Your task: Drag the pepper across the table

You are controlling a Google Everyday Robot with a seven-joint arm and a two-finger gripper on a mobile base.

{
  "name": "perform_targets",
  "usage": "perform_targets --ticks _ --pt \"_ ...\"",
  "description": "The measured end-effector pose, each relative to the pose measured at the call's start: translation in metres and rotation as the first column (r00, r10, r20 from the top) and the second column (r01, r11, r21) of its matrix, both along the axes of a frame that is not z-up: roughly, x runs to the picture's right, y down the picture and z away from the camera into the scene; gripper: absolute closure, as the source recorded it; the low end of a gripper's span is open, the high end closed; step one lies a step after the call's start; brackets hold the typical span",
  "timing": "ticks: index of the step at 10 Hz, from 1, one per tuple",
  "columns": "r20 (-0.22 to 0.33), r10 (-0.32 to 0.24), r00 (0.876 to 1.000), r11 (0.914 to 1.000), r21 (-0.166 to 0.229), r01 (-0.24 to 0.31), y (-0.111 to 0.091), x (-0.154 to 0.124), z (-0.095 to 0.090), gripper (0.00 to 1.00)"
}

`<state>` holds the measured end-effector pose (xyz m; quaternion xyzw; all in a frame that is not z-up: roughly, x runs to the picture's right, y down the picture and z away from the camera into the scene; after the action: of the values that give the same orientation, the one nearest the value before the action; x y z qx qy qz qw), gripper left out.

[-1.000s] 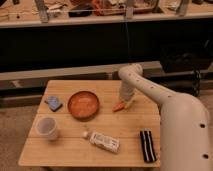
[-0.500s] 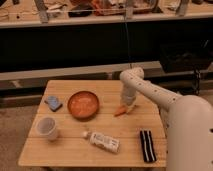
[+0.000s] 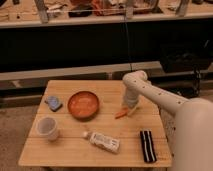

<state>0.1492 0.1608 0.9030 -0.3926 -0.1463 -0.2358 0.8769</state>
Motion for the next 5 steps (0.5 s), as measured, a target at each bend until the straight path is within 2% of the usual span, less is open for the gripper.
perform_targets --ticks 5 --pt "-0.003 -0.003 1.0 1.0 -0.002 0.003 0.0004 0.0015 -0.0006 0.54"
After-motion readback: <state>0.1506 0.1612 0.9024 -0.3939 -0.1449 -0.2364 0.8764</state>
